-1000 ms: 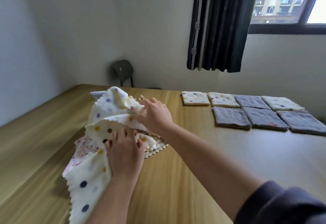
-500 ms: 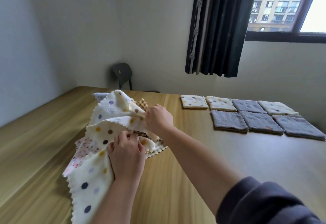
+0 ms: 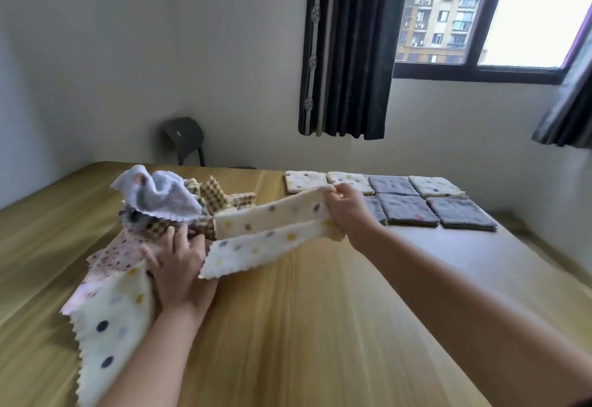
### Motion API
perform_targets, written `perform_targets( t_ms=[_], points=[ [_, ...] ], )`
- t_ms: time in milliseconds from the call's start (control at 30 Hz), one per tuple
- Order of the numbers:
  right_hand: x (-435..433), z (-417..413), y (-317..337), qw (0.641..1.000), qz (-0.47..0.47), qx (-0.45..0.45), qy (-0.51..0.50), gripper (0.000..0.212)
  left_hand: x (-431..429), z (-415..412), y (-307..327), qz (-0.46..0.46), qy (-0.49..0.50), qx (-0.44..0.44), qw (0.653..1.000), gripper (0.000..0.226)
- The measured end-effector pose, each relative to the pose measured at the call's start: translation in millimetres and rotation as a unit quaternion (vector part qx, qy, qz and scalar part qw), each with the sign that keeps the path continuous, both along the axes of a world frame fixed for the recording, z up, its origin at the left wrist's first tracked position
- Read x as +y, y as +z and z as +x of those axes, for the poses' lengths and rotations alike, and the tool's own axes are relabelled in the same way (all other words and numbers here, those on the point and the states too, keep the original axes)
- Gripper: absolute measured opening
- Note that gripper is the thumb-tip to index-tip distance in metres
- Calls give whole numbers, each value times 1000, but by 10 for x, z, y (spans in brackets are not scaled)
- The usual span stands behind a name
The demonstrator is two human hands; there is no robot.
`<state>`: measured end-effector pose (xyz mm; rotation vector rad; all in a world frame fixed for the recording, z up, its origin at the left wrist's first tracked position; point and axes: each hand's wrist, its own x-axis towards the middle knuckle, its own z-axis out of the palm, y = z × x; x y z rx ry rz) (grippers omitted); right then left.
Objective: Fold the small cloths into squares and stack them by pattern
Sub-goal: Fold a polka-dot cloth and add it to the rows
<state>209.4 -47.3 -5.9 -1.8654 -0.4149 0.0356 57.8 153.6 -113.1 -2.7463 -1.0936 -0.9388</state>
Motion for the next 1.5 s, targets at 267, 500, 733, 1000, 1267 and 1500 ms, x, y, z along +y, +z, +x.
perform_targets(
  t_ms=[267,500,733,1000,1267,1500],
  points=[
    [-1347,-210,-632,979,-187,38,-70,13,-863,-27,147,47,-153,-27,987,36],
    [-1801,-342,-748,958,-272,48,-72,28,-1598,-27,87,-105,-356,140,918,63],
    [-1907,-347,-785,937,-287,-180,-86,39,-1485,-38,58,-105,-379,169,904,78],
    [-1871,-304,-1053,924,-273,-214,161,34,-1458,-109,93,-81,-527,90,841,25],
    [-1739,-589,-1059,872,-293,-324,222,62,-1520,-120,80,-258,-453,3,853,14],
    [-1772,-530,-996,905,-293,-300,72,44,-1501,-145,80,-151,-460,31,875,21]
  ],
)
